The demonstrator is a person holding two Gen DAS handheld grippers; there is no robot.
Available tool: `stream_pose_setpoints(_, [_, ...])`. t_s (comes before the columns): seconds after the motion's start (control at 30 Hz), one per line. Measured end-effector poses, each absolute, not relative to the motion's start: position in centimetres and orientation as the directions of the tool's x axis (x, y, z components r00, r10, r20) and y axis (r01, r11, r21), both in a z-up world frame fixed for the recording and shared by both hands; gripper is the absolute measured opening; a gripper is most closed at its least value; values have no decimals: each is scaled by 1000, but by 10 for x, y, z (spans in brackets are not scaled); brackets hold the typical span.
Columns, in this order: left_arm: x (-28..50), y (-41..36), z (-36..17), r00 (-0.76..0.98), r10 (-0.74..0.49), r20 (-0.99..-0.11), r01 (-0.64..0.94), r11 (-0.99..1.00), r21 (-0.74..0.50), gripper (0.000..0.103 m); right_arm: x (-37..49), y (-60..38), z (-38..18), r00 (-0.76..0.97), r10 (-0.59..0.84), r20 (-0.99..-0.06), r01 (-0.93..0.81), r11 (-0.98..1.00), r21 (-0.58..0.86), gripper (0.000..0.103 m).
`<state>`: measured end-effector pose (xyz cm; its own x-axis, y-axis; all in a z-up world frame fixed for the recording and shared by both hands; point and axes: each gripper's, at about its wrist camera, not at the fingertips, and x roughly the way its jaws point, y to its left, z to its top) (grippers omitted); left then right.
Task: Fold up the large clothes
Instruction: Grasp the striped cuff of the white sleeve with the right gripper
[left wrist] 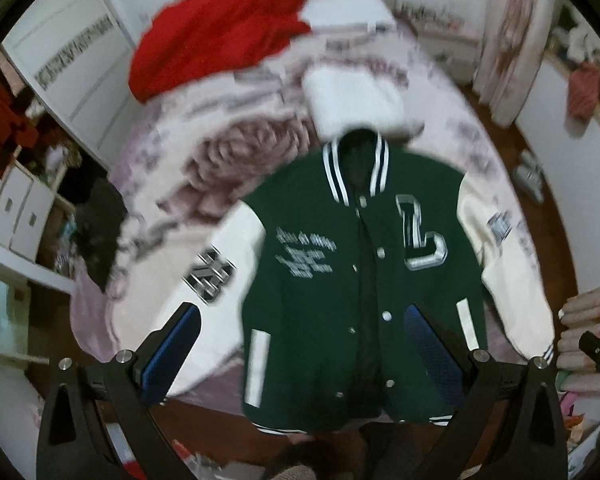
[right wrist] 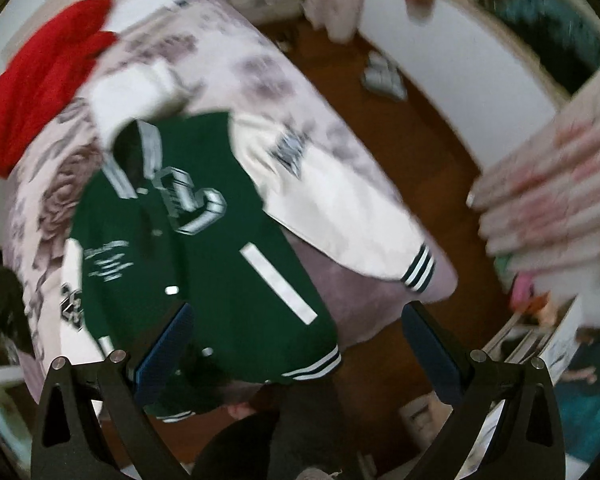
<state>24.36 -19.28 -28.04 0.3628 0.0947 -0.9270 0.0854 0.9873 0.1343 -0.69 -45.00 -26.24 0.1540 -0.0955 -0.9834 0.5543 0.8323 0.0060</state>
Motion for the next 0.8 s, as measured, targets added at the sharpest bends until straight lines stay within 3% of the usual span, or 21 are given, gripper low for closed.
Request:
stream_pose_setpoints(0.23, [243, -243, -421, 202, 72, -977, 112, 989, 97, 103, -29, -567, -464, 88, 141, -986, 781, 605, 156, 103])
stream_pose_setpoints(0.43, [254, -295, -515, 131, 73, -989, 208, 973, 99, 103, -77, -609, -587, 213, 313, -925, 917, 262, 300, 101])
stream_pose_setpoints(0.57, [268, -308, -566, 104, 79, -991, 223, 970, 101, 103, -108, -619, -633, 360, 303, -882, 926, 0, 378, 99])
stream_pose_setpoints(0.73, [275, -310, -590, 103, 90, -991, 250, 962, 113, 103, -117, -615, -658, 481, 201, -853, 873, -193, 447, 99])
stream_pose_setpoints(0.8, [273, -309, -592, 107, 91, -990, 258, 959, 116, 103, -117, -608, -659, 492, 154, -857, 860, -237, 452, 91])
